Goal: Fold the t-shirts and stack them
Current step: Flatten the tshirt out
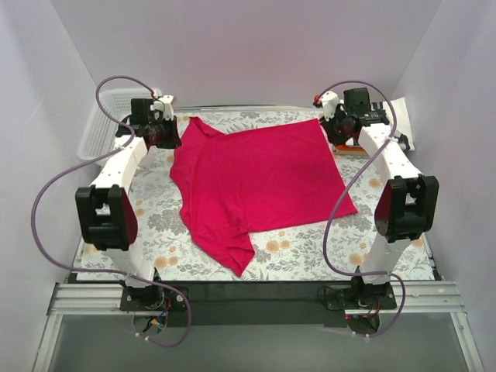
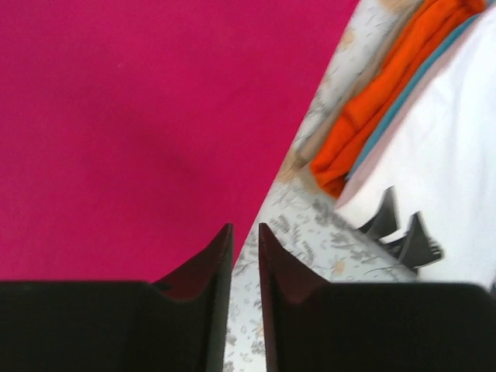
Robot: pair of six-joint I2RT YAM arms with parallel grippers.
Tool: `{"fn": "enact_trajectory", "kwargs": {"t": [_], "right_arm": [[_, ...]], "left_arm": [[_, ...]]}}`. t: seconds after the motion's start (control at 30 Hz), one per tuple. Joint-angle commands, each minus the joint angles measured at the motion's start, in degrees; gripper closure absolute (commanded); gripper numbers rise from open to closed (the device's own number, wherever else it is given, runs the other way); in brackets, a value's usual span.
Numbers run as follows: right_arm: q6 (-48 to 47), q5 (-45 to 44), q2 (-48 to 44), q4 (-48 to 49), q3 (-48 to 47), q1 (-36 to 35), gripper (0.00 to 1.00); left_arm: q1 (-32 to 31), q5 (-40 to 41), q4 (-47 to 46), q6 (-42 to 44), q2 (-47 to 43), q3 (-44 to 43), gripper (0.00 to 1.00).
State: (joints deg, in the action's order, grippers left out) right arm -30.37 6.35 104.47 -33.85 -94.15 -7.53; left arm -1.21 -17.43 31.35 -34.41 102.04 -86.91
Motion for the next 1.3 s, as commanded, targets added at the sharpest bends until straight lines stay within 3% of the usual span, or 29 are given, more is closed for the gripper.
{"fn": "enact_trajectory", "kwargs": {"t": [0.0, 0.1, 0.23, 0.37, 0.87, 0.97, 1.17, 1.27], "right_arm": [[-1.0, 4.5, -1.2, -7.5, 7.1, -0.3, 0.8], [-1.4, 4.8, -1.7, -8.6, 11.4, -0.3, 0.87], [-2.8, 3.4, -2.3, -9.1, 16.5, -0.3, 0.93], [-3.6, 3.0, -2.4, -9.0, 19.7, -0.2, 0.95], [-4.5, 0.9, 3.0, -8.0, 23.5, -0.2, 0.99], [-4.9, -0.4, 3.6, -8.1, 24.1, -0.1, 0.99], [-5.8, -0.7, 3.3, -8.5, 27.1, -0.6, 0.99], [-5.4, 0.2, 3.2, -8.5, 27.7, -1.2, 0.99]], "left_arm": [[0.0, -2.6, 6.0, 2.4, -6.7, 10.8, 0.92], [-0.1, -1.4, 7.3, 5.4, -11.7, 17.6, 0.99], [-0.2, -0.7, 9.0, 8.1, -15.7, 26.5, 0.99], [-0.5, 0.0, 8.6, 8.9, -17.8, 30.1, 0.98], [-4.6, 1.3, 3.0, 5.9, -12.9, 34.8, 0.99], [-4.4, 7.7, 2.6, 5.4, -10.9, 35.8, 1.0], [3.0, 14.9, 3.2, 9.6, -11.1, 37.2, 1.0], [6.7, 16.6, 3.1, 12.5, -8.1, 33.8, 1.0]]}}
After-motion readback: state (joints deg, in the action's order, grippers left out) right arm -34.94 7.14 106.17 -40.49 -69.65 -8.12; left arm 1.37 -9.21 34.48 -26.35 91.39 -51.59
